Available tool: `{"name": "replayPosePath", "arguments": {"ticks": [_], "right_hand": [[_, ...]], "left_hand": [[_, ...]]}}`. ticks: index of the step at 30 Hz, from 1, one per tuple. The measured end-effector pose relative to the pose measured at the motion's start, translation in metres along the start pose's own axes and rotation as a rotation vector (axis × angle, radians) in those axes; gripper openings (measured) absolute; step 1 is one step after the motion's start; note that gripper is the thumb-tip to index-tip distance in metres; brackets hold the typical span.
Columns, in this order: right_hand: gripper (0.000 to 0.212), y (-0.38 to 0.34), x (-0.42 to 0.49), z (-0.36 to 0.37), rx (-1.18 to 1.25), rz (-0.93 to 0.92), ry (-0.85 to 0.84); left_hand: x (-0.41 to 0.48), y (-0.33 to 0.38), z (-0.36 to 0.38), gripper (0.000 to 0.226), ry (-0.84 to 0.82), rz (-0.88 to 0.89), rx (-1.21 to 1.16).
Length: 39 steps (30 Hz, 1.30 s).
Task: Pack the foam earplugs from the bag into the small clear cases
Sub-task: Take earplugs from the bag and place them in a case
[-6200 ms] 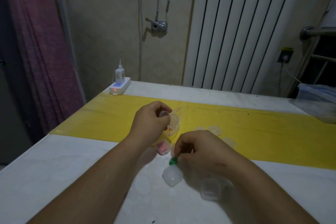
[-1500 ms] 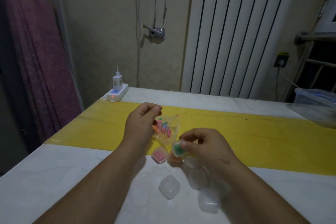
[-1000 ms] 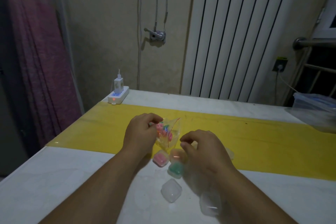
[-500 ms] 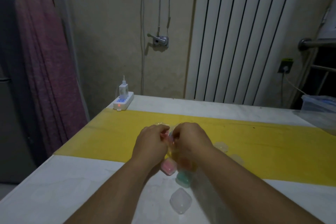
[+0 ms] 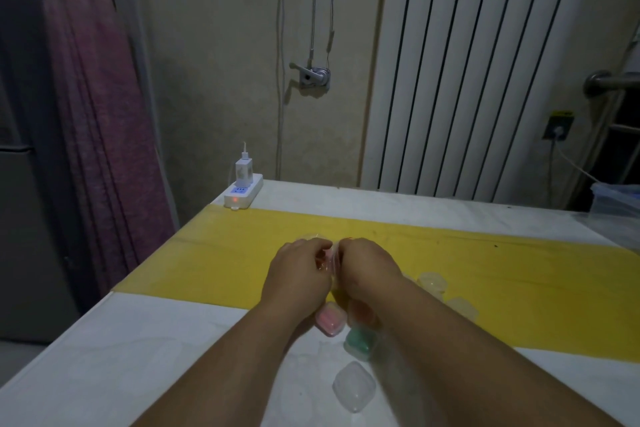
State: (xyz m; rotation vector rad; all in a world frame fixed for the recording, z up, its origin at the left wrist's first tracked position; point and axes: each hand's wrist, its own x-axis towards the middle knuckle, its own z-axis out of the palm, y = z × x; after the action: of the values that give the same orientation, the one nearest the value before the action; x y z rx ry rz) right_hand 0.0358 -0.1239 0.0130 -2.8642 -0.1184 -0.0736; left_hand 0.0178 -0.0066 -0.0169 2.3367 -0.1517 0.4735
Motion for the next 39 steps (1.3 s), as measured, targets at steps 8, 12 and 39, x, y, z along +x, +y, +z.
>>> {"name": "replayPosePath", "arguments": {"ticks": [8, 12, 39], "right_hand": [[0.018, -0.003, -0.004, -0.003, 0.047, 0.014, -0.002], [0.017, -0.002, -0.004, -0.002, 0.076, 0.033, 0.015], [0.006, 0.048, -0.059, -0.032, 0.47, -0.052, 0.294]], "left_hand": [[0.0, 0.0, 0.0, 0.037, -0.011, -0.002, -0.008], [0.0, 0.0, 0.0, 0.043, -0.009, 0.004, 0.007], [-0.012, 0.028, -0.018, 0.023, 0.176, 0.17, -0.348]]}}
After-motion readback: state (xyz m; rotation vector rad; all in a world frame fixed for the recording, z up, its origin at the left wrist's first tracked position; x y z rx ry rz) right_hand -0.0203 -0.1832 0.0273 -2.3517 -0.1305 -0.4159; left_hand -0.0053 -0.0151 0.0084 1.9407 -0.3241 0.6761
